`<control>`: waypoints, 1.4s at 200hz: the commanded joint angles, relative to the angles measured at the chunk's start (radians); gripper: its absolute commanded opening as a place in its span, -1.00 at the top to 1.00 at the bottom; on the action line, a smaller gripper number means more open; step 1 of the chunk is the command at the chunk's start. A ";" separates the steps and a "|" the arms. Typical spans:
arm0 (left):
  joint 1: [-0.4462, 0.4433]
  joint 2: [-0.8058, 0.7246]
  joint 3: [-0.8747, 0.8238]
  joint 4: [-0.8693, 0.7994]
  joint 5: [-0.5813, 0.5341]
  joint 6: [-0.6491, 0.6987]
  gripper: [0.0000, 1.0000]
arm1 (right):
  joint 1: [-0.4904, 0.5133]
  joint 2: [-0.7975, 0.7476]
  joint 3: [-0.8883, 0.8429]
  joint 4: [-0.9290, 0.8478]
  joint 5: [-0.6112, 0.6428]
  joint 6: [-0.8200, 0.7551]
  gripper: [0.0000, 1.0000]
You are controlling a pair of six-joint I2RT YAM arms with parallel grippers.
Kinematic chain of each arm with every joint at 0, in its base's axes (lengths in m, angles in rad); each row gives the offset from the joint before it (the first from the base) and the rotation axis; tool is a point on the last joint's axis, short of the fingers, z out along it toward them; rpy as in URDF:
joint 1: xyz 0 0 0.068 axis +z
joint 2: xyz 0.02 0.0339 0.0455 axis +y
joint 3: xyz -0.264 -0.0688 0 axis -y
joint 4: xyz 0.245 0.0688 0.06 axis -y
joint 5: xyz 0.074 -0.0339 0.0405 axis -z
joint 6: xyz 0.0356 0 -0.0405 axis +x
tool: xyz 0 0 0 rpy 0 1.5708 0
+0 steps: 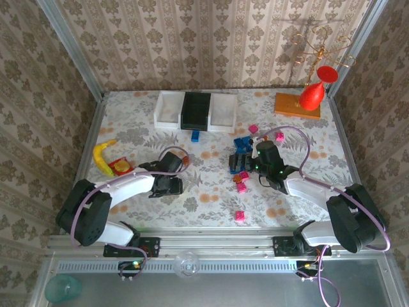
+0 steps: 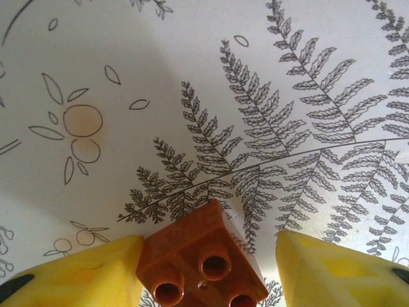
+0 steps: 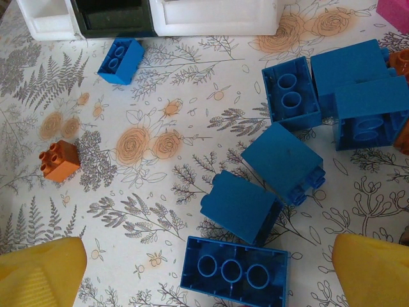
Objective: Sort the legos into containers by color
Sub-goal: Pick up the lego from the bottom-left of the table, then place the lego in the container.
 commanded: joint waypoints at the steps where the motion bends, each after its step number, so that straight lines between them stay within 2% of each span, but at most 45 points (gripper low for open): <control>1: -0.035 0.029 0.021 0.001 -0.027 -0.038 -0.02 | 0.006 -0.006 0.024 0.004 -0.002 0.004 -1.00; 40: -0.076 0.019 0.018 -0.001 -0.078 -0.075 0.23 | 0.005 -0.008 0.025 0.005 -0.001 0.004 -1.00; 103: -0.079 -0.032 0.038 0.048 -0.161 -0.062 0.36 | 0.006 -0.016 0.026 0.001 -0.001 0.005 -1.00; 120: -0.031 -0.053 0.068 0.060 -0.171 -0.010 0.36 | 0.006 -0.017 0.026 0.003 -0.004 0.010 -1.00; 144: 0.109 -0.034 0.163 0.121 -0.122 0.096 0.36 | 0.006 -0.016 0.030 0.007 -0.016 0.019 -1.00; 171: 0.255 0.113 0.363 0.161 -0.058 0.205 0.36 | 0.007 -0.032 0.027 -0.001 -0.020 0.021 -1.00; 203: 0.354 0.354 0.660 0.151 -0.012 0.285 0.35 | 0.019 -0.062 0.034 -0.015 -0.011 0.009 -1.00; 243: 0.405 0.680 1.076 0.069 0.016 0.343 0.34 | 0.033 -0.073 0.056 -0.042 0.016 -0.008 -1.00; 280: 0.415 0.940 1.442 -0.066 -0.011 0.387 0.29 | 0.038 -0.088 0.060 -0.057 0.050 -0.020 -1.00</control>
